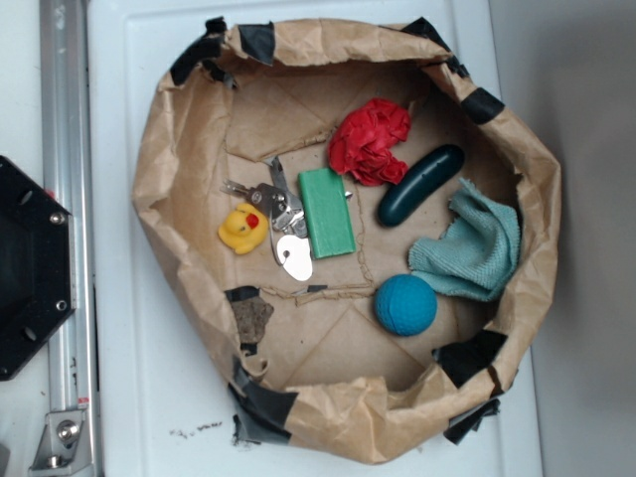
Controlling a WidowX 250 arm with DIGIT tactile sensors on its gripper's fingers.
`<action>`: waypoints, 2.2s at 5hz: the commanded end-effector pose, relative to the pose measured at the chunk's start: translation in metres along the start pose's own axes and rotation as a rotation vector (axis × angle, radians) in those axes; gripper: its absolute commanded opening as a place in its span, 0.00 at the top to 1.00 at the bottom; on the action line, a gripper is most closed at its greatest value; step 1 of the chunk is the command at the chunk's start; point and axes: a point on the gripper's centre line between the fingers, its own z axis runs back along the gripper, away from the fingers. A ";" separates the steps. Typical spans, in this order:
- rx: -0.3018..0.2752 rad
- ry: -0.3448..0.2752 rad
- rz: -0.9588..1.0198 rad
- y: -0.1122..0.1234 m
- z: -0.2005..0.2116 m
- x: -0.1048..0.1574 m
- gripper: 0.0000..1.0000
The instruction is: Grab the blue cloth.
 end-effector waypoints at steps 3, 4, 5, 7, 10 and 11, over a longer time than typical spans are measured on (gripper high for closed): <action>0.044 -0.158 0.018 0.017 -0.055 0.078 0.00; 0.046 -0.147 0.018 0.020 -0.078 0.101 0.00; 0.052 -0.093 0.002 0.019 -0.126 0.140 0.00; 0.118 -0.076 -0.023 0.013 -0.172 0.179 0.00; 0.059 -0.117 -0.023 0.006 -0.212 0.218 0.00; 0.101 -0.093 0.003 0.017 -0.232 0.212 1.00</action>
